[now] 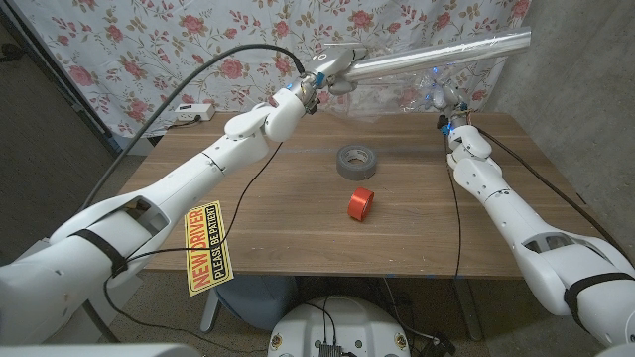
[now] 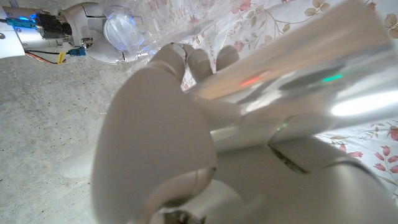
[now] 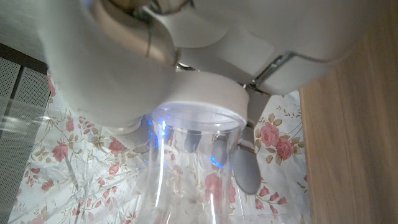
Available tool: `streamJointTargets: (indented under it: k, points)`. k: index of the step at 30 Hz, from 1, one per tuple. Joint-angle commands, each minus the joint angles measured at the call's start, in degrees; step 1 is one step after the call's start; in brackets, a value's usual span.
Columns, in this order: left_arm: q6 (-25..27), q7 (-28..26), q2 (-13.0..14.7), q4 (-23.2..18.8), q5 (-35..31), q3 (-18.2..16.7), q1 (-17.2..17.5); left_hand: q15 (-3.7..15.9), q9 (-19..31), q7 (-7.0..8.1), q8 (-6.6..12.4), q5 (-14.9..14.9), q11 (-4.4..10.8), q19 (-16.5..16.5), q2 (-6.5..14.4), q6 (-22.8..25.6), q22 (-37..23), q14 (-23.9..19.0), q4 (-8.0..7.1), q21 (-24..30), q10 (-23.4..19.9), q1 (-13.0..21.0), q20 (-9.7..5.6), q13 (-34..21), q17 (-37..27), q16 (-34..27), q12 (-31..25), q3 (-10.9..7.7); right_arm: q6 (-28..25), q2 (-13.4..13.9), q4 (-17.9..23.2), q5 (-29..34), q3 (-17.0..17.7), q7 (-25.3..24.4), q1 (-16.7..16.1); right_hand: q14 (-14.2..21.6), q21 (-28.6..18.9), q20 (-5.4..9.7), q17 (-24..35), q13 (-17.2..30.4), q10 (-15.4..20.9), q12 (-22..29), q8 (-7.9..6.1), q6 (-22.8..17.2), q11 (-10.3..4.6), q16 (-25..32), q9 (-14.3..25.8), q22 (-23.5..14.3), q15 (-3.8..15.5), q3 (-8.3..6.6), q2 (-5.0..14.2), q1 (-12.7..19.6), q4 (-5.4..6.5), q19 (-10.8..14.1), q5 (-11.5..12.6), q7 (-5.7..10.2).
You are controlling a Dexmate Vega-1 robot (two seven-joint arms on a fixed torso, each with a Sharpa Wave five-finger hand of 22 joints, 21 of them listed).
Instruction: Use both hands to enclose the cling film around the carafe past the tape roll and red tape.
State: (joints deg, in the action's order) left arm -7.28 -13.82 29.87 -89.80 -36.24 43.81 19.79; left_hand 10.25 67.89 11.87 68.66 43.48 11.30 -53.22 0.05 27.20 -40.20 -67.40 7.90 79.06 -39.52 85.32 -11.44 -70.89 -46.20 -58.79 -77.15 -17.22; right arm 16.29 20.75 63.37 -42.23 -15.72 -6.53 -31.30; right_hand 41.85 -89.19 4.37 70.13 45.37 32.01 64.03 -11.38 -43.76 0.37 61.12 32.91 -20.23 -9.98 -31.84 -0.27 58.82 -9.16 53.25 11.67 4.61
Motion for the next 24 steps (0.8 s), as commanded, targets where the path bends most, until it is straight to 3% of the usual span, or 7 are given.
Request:
streamJointTargets:
  k: [1, 9, 24]
  points:
    - [-0.63, 0.43, 0.08, -1.03, 0.46, -0.46, 1.27, 2.52, 0.20, -0.03, 0.24, 0.39, 0.46, -0.12, 0.52, -0.11, 0.11, -3.57, 0.16, 0.26, -0.88, 0.07, -0.45, -0.26, -0.36, -0.26, -13.09, 0.32, 2.99, -2.03, -2.21, 2.75, -0.10, -5.16, 1.30, 17.15, 0.03, 8.09, 0.27, 0.15, 5.08, 0.48, 0.06, -1.21, -5.13, 14.75, 0.11, -0.20, 22.32, -0.25, 8.83, 8.58, 0.04, -2.77, -0.18, -1.30]
    - [-0.75, 1.74, 0.49, -2.42, 0.66, -0.54, 2.21, 2.50, 0.13, -0.07, 0.26, 0.50, 0.47, -0.10, 0.49, -0.10, -0.11, -3.32, 0.10, 0.31, -0.91, 0.02, -0.49, -0.27, -0.34, -0.26, -13.10, 0.28, 4.96, -4.01, -3.73, 3.06, 0.30, -7.34, 2.75, 17.12, 0.15, 8.10, 0.27, 0.17, 4.93, 0.48, 0.02, -1.21, -5.11, 14.73, 0.16, -0.07, 22.30, -0.26, 8.84, 8.60, 0.04, -2.95, -0.21, -1.24]
    - [-0.19, 3.48, 1.51, -4.85, 1.04, -1.01, 4.98, 2.46, 0.14, -0.06, 0.32, 0.54, 0.47, -0.16, 0.47, -0.05, -0.33, -3.31, 0.15, 0.39, -0.84, 0.12, -0.41, -0.27, 0.03, -0.27, -13.10, 0.37, 3.69, -5.00, 1.60, -0.25, 2.92, -11.18, 1.01, 17.14, 0.12, 8.12, 0.29, -0.06, 5.28, 0.58, -0.10, -1.55, -5.17, 14.76, 0.16, 0.01, 22.31, -0.32, 8.81, 8.83, -0.08, -2.84, -0.21, -1.45]
